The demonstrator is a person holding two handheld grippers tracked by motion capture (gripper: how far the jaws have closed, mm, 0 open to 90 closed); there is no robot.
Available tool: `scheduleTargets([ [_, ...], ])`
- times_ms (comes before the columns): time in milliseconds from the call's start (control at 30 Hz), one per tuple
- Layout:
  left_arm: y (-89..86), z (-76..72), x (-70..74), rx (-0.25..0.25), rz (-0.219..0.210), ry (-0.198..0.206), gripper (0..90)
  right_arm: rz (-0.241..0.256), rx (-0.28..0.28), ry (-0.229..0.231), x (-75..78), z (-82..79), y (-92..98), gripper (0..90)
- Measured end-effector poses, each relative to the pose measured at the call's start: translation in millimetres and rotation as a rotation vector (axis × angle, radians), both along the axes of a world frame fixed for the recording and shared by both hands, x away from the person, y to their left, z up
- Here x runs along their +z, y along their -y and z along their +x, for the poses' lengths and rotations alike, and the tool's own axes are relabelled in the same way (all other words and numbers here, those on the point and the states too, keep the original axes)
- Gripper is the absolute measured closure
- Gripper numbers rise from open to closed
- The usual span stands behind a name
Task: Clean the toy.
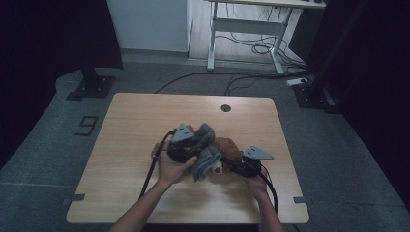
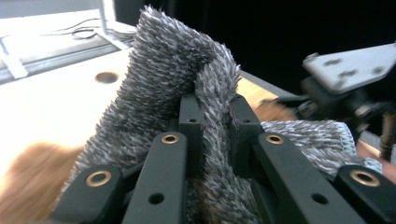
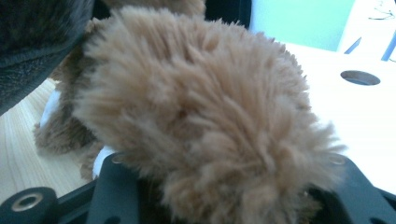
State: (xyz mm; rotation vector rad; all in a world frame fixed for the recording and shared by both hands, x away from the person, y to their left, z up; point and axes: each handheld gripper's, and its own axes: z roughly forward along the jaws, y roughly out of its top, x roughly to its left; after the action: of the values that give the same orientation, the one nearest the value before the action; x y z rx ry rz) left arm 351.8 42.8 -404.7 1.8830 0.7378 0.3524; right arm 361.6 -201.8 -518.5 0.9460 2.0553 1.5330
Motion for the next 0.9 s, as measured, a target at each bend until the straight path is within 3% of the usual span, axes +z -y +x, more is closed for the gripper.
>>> scheduleTargets([
  [67, 24.4, 2.6, 1.6, -0.026, 0.028, 0.000, 78.7, 0.001, 0.005, -0.007, -0.8, -0.8, 0.8, 46.5],
  [100, 24.4, 2.6, 1.6, -0.026, 0.028, 0.000, 78.6, 0.004, 0.006, -0.010, -1.2, -1.2, 0.8, 46.1],
  [133, 45.0, 6.5, -1.6, -0.038, 0.054, -0.004, 78.4, 0.008, 0.006, -0.016, -1.9, -1.6, 0.9, 45.6],
  [167, 45.0, 6.5, -1.6, -0.038, 0.054, -0.004, 78.3, 0.008, 0.006, -0.016, -1.9, -1.6, 0.9, 45.6],
  [200, 60.9, 10.8, -8.5, -0.037, 0.084, -0.006, 78.1, 0.016, 0.003, -0.021, -4.5, -1.7, 2.3, 45.2],
  [300, 75.2, 19.8, -25.5, -0.028, 0.158, -0.023, 77.5, 0.026, 0.005, -0.029, -7.6, -2.2, 4.2, 45.0],
  [333, 78.2, 21.2, -31.5, -0.022, 0.191, -0.011, 77.5, 0.026, 0.007, -0.030, -7.8, -2.9, 3.9, 45.0],
  [367, 78.2, 21.2, -31.5, -0.022, 0.191, -0.011, 77.6, 0.026, 0.007, -0.030, -7.8, -2.9, 3.9, 45.0],
  [400, 78.9, 20.6, -38.1, -0.016, 0.226, 0.023, 77.7, 0.010, 0.011, -0.031, -7.8, -3.5, 2.9, 44.8],
  [533, 69.5, 15.7, -39.9, 0.031, 0.290, 0.097, 77.9, 0.014, 0.014, -0.034, -9.2, -3.3, 3.6, 44.8],
  [600, 56.6, 17.5, -43.2, 0.055, 0.308, 0.096, 78.0, 0.022, 0.013, -0.037, -10.1, -3.0, 4.5, 44.8],
  [667, 37.7, 22.7, -47.7, 0.081, 0.280, 0.063, 78.0, 0.039, 0.013, -0.047, -11.1, -2.2, 5.9, 44.7],
  [733, 17.0, 26.3, -48.4, 0.097, 0.210, 0.022, 78.2, 0.048, 0.016, -0.056, -11.6, -1.4, 6.7, 44.7],
  [767, 8.0, 26.5, -47.1, 0.105, 0.194, 0.015, 78.3, 0.049, 0.016, -0.058, -11.6, -1.3, 6.7, 44.8],
  [900, -23.5, 23.9, -43.9, 0.144, 0.220, 0.035, 78.6, 0.057, 0.015, -0.059, -12.5, -0.8, 7.5, 44.8],
])
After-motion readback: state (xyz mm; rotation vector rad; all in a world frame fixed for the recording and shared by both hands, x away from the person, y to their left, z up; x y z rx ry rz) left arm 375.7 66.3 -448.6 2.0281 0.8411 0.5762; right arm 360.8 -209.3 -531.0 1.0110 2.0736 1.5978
